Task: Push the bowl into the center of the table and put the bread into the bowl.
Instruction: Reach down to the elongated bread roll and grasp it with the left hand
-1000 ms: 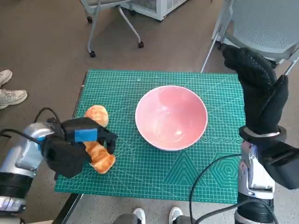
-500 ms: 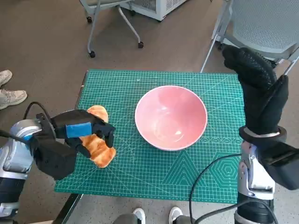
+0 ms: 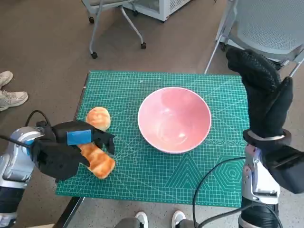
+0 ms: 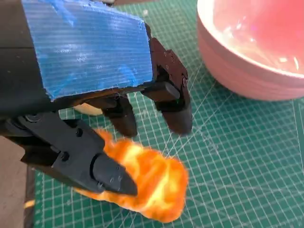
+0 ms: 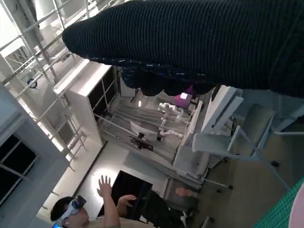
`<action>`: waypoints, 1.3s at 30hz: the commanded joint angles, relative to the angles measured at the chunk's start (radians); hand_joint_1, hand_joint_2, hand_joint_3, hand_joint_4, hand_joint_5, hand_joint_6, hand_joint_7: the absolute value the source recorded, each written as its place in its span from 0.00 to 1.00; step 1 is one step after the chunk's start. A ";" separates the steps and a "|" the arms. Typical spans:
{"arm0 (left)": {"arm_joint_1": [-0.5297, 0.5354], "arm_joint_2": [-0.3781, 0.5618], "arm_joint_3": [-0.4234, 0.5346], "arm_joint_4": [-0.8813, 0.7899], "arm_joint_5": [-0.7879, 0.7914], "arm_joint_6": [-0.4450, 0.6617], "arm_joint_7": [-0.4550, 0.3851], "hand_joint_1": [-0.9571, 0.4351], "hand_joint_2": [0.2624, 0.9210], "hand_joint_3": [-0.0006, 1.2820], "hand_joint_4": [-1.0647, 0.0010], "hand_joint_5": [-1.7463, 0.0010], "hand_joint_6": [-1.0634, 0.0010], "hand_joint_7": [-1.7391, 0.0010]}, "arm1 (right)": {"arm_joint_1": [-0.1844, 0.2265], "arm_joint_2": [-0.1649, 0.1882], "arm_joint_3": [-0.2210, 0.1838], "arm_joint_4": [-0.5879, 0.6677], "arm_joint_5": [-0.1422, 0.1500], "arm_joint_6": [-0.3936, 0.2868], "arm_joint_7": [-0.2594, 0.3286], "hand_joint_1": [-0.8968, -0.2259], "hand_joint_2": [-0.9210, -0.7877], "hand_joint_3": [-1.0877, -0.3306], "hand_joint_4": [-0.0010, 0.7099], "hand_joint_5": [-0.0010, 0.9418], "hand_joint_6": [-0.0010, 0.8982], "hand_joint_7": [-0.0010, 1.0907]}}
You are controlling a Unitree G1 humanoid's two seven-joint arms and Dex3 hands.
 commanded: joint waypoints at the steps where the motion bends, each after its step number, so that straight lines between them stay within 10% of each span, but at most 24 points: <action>1: 0.002 0.007 -0.009 -0.018 -0.014 0.019 -0.029 0.73 0.84 0.01 0.56 0.98 0.62 0.90 | 0.020 0.004 0.002 -0.003 0.010 0.022 -0.002 0.32 0.00 0.51 0.26 0.00 0.04 0.52; 39: -0.017 -0.023 -0.078 0.083 0.114 -0.024 0.037 0.76 0.80 0.00 0.62 1.00 0.58 0.97 | 0.037 -0.005 -0.005 -0.017 0.009 0.027 0.003 0.31 0.00 0.51 0.26 0.00 0.04 0.52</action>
